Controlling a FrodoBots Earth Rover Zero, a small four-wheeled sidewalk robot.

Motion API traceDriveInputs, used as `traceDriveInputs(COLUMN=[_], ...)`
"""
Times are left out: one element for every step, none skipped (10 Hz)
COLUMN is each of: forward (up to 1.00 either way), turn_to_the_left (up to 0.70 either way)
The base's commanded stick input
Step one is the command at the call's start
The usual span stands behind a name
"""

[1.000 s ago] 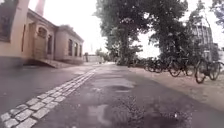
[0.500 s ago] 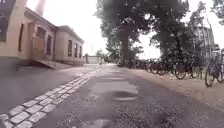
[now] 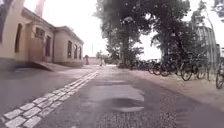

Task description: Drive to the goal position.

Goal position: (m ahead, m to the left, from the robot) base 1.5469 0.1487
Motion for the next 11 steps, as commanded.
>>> traceDriveInputs(forward=[0.7,0.7,0.7,0.7,0.7,0.7,0.7,0.7,0.7,0.7,0.7], turn_to_the_left=[0.0,0.0,0.0,0.0,0.0,0.0,0.0,0.0,0.0,0.0,0.0])
